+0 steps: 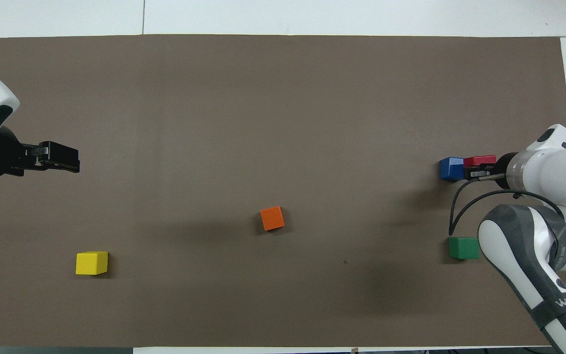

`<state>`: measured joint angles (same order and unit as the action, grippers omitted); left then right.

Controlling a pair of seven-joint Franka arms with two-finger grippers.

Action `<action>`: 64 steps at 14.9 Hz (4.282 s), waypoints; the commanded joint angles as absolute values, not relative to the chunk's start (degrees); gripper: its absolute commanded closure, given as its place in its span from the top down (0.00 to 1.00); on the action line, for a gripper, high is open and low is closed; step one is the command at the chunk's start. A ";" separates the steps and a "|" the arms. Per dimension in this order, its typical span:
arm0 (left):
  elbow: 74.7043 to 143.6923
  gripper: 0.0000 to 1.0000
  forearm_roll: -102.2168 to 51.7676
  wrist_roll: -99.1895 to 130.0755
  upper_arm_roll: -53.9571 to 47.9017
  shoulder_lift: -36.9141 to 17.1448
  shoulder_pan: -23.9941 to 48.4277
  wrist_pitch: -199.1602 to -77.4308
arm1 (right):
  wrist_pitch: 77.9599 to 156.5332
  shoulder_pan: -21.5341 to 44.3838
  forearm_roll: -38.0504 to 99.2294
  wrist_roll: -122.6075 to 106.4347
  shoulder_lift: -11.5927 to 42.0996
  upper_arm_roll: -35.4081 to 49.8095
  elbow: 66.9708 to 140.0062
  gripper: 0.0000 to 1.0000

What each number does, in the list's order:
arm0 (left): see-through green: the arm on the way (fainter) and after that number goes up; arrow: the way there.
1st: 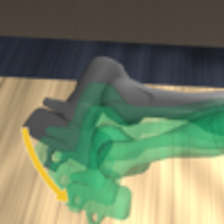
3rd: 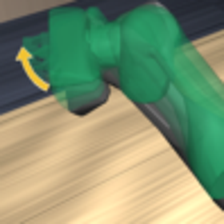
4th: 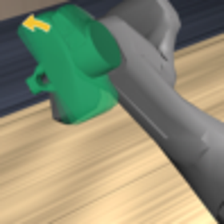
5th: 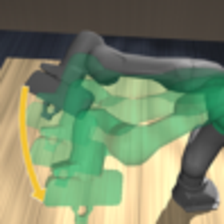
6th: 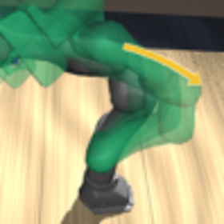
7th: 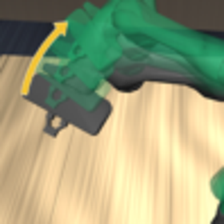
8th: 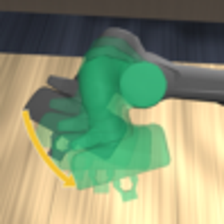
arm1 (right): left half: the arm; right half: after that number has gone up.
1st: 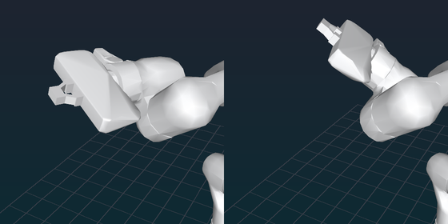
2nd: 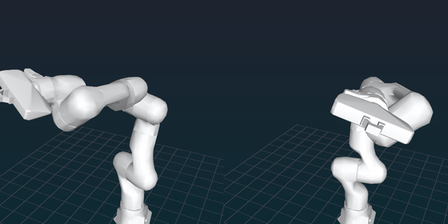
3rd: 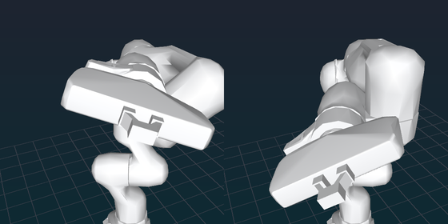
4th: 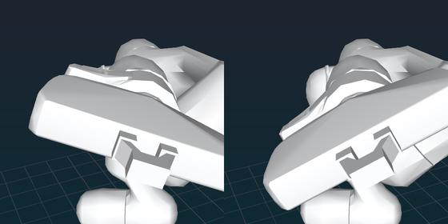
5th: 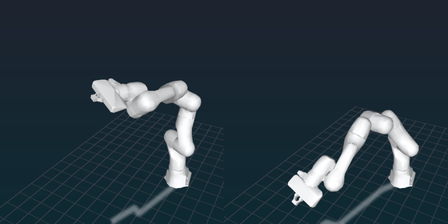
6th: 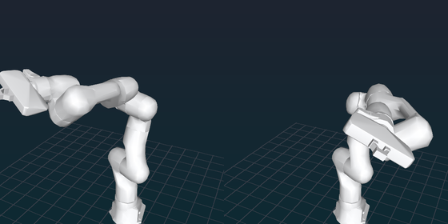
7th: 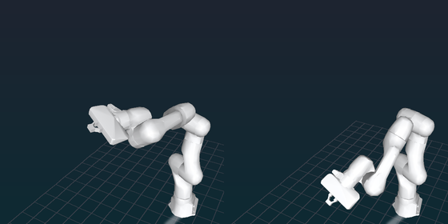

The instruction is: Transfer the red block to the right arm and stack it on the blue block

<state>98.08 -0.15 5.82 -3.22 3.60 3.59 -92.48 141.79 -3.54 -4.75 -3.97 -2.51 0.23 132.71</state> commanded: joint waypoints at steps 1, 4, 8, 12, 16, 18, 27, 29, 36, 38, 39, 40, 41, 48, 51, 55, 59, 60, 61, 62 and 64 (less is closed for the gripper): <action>100.20 1.00 0.70 5.98 -2.46 4.92 4.66 -93.60 | 145.19 -3.96 -5.71 -2.99 -0.80 0.70 133.07 0.00; 100.11 1.00 0.70 5.98 -2.55 4.92 4.66 -93.78 | 145.72 -2.29 -5.63 -1.14 0.17 0.70 132.98 0.00; 100.11 1.00 0.70 5.63 -2.55 4.92 5.01 -93.69 | 146.95 -2.37 -5.63 -1.85 0.61 0.70 132.98 0.00; 99.76 1.00 -2.11 5.71 -2.46 4.83 5.36 -93.78 | 146.87 -2.72 -4.14 -1.76 0.62 0.70 132.98 0.00; 100.02 1.00 -2.02 5.80 -2.46 4.92 5.45 -93.61 | 146.78 -2.55 -2.73 -1.85 0.62 0.70 132.98 0.00; 100.11 1.00 -2.02 5.80 -2.46 5.01 5.36 -93.60 | 146.78 -2.55 -2.64 -2.02 0.62 0.70 132.98 0.00; 100.63 1.00 -1.50 5.80 -2.29 5.27 5.36 -93.69 | 146.87 -2.64 -2.55 -1.93 0.62 0.70 132.98 0.68; 100.72 1.00 -1.32 5.80 -2.29 5.27 5.45 -93.60 | 146.78 -2.55 -2.55 -1.93 0.62 0.70 132.89 0.78; 101.16 1.00 -0.44 5.71 -2.46 5.45 5.45 -93.87 | 134.44 -2.37 -2.72 -2.72 0.18 0.70 124.40 1.00; 101.16 1.00 -0.44 5.71 -2.46 5.54 5.45 -93.69 | 122.66 -2.46 -2.72 -5.79 0.18 0.70 115.88 1.00; 101.16 1.00 -0.44 5.80 -2.46 5.54 5.45 -93.69 | 118.87 -2.81 -2.64 -6.24 0.09 0.70 112.19 1.00; 101.16 1.00 -0.53 6.06 -2.46 5.54 5.36 -93.60 | 115.87 -2.99 -2.64 -6.85 -0.43 0.62 109.36 1.00; 101.16 1.00 -0.53 6.24 -2.46 5.54 5.36 -93.43 | 113.06 -2.99 -2.46 -7.38 -0.96 0.44 107.33 1.00; 100.81 1.00 -0.53 6.24 -2.29 7.12 4.57 -93.16 | 90.01 -3.16 -0.79 -7.12 -3.08 0.18 94.32 1.00; 100.81 1.00 -0.53 6.24 -2.29 7.91 4.57 -92.99 | 88.34 -3.60 -0.62 -7.03 -2.73 0.09 92.47 1.00; 100.81 1.00 -0.53 6.24 -2.29 8.09 4.57 -92.90 | 84.82 -4.48 -0.53 -7.12 -1.93 -0.17 91.14 1.00; 100.81 1.00 -0.53 6.24 -2.29 8.00 4.57 -92.90 | 85.08 -4.39 -0.35 -6.68 -1.76 -1.05 91.14 1.00; 100.81 1.00 -0.53 6.24 -2.29 8.09 4.57 -92.90 | 85.25 -4.39 -0.44 -6.68 -1.76 -1.05 91.14 1.00; 100.81 1.00 -0.53 6.24 -2.29 8.09 4.57 -92.90 | 85.25 -4.39 -0.44 -6.68 -1.76 -1.05 91.06 1.00; 100.81 1.00 -0.53 6.24 -2.29 8.09 4.57 -92.90 | 85.34 -4.39 -0.44 -6.68 -1.76 -1.05 91.05 1.00; 100.81 1.00 -0.53 6.24 -2.29 8.00 4.57 -92.90 | 85.34 -4.31 -0.44 -6.68 -1.93 -1.05 91.14 1.00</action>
<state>99.33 -1.21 5.77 -2.65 6.72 4.27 -92.63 86.24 -3.53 -1.54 -5.82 -2.53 -1.32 92.52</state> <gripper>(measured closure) 0.000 0.000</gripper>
